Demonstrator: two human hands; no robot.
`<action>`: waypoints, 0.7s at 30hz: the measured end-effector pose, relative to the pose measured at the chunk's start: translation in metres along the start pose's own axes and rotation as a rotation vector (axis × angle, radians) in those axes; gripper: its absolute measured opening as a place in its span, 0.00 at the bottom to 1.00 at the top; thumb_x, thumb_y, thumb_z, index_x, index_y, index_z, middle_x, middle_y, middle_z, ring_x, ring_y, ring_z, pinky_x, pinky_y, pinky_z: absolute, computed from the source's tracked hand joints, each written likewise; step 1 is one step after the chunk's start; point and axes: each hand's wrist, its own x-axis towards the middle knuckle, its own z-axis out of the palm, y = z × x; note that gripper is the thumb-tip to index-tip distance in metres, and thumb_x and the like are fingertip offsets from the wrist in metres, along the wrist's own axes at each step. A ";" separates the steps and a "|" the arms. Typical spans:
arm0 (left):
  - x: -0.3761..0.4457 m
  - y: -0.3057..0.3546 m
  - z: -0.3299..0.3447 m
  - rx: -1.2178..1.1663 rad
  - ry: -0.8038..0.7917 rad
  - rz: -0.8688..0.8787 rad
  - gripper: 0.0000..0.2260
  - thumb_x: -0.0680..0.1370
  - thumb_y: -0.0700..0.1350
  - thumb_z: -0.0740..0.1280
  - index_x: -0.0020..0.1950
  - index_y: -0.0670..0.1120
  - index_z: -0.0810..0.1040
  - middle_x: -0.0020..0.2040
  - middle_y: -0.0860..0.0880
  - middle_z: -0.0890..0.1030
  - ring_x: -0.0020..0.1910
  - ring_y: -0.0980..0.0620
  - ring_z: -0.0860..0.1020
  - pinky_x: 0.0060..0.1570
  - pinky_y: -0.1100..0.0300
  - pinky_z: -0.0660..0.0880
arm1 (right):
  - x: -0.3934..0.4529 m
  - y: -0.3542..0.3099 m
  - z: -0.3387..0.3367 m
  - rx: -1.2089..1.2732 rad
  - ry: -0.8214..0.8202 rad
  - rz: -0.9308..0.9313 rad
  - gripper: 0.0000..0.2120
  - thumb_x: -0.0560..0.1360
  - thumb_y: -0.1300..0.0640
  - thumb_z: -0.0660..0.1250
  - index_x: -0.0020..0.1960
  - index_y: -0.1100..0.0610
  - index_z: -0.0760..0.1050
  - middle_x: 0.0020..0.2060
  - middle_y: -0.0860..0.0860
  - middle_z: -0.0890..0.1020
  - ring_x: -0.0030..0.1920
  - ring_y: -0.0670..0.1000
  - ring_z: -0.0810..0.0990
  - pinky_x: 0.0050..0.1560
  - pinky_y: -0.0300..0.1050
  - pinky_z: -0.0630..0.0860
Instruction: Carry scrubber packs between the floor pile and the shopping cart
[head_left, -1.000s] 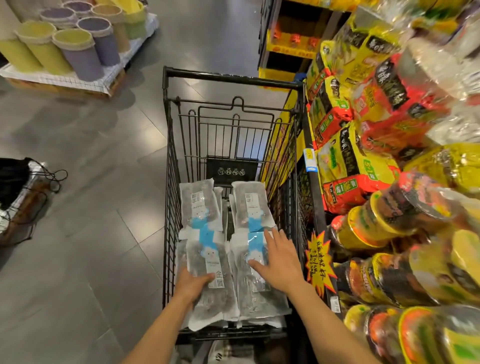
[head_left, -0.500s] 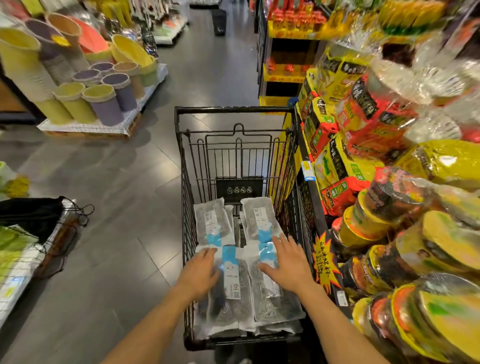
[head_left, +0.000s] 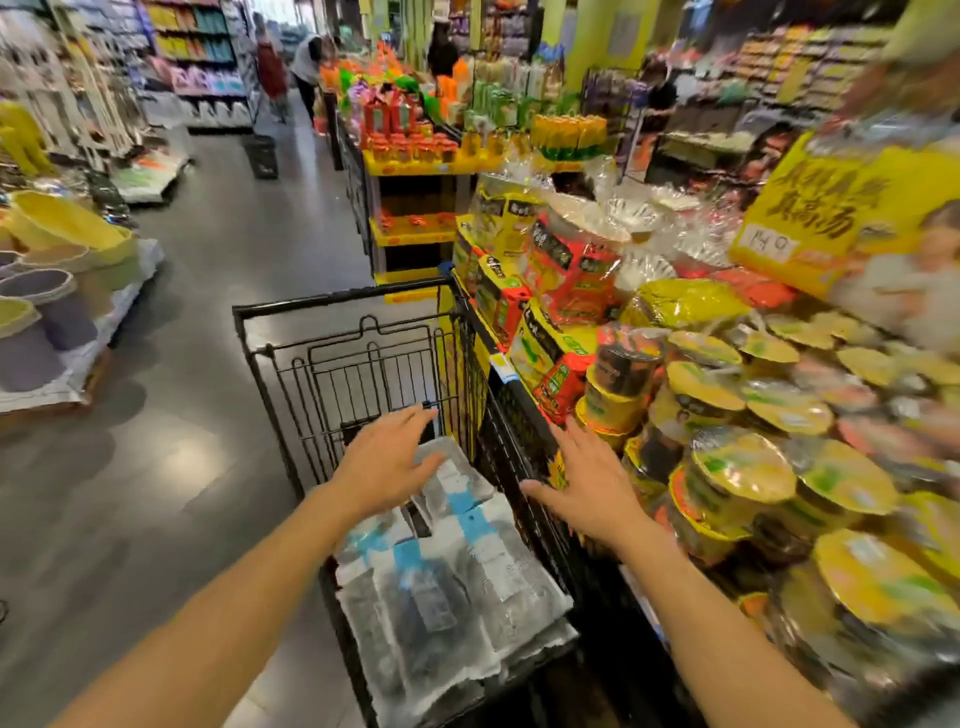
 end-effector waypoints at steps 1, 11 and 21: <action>0.004 0.004 -0.006 -0.005 -0.002 0.068 0.31 0.83 0.62 0.60 0.82 0.50 0.59 0.80 0.48 0.66 0.78 0.47 0.66 0.75 0.49 0.67 | -0.012 -0.001 -0.006 0.006 0.041 0.029 0.57 0.67 0.17 0.51 0.84 0.53 0.51 0.83 0.54 0.51 0.83 0.58 0.49 0.82 0.57 0.49; -0.029 0.099 -0.027 -0.118 -0.168 0.769 0.40 0.77 0.71 0.58 0.81 0.47 0.63 0.78 0.46 0.69 0.78 0.47 0.67 0.73 0.53 0.66 | -0.214 -0.069 -0.037 0.019 0.327 0.468 0.47 0.76 0.28 0.63 0.84 0.53 0.51 0.83 0.53 0.54 0.83 0.57 0.52 0.81 0.56 0.53; -0.222 0.298 -0.023 -0.293 -0.327 1.417 0.38 0.76 0.63 0.64 0.81 0.45 0.63 0.77 0.42 0.72 0.72 0.40 0.73 0.69 0.48 0.70 | -0.559 -0.163 -0.032 0.024 0.647 1.258 0.45 0.77 0.33 0.66 0.84 0.54 0.53 0.83 0.53 0.55 0.83 0.55 0.51 0.81 0.51 0.51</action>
